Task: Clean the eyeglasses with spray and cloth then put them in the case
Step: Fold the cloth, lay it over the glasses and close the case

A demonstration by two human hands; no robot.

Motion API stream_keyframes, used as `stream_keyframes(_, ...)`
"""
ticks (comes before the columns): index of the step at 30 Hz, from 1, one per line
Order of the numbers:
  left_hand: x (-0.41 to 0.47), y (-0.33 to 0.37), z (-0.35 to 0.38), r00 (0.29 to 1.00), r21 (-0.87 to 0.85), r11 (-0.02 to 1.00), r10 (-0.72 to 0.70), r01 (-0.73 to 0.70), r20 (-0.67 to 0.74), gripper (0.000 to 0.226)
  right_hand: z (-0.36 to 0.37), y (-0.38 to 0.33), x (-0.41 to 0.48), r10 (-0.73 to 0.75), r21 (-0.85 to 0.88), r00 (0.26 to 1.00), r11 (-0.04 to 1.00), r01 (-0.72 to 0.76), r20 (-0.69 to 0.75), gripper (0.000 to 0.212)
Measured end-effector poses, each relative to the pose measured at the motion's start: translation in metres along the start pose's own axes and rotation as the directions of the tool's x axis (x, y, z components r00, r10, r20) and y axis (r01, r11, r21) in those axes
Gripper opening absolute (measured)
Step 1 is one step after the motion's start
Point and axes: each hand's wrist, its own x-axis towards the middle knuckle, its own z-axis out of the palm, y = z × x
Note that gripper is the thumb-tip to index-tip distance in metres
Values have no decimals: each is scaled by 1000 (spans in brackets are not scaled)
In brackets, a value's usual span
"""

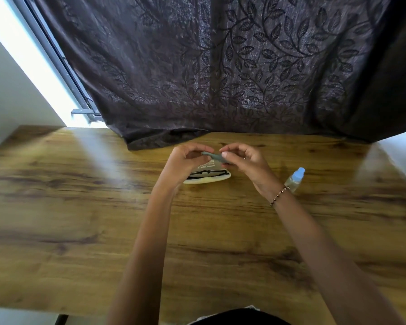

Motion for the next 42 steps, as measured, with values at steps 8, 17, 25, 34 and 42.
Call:
stream_keyframes(8, 1, -6, 2, 999, -44, 998, 37, -37, 1, 21, -5, 2, 2, -35, -230, 997, 972, 51, 71, 29)
stream_keyframes(17, 12, -30, -5, 985, -10, 999, -47, 46, -163, 25, -7, 10, 7, -79, -521, 997, 851, 72, 9, 13)
stream_keyframes(25, 38, -103, -21, 795, -26, 865, -471, 501, -382, 31, -12, 33, 12, -73, -565, 993, 825, 11, -88, 11)
stream_keyframes(34, 46, -119, -12, 810, -34, 869, -473, 493, -347, 32, -16, 56, 10, -7, -602, 991, 795, -74, -131, 12)
stream_keyframes(42, 34, -130, -13, 880, -189, 929, -362, 317, -306, 16, -14, 65, 11, 1, -624, 990, 776, -90, -141, 11)
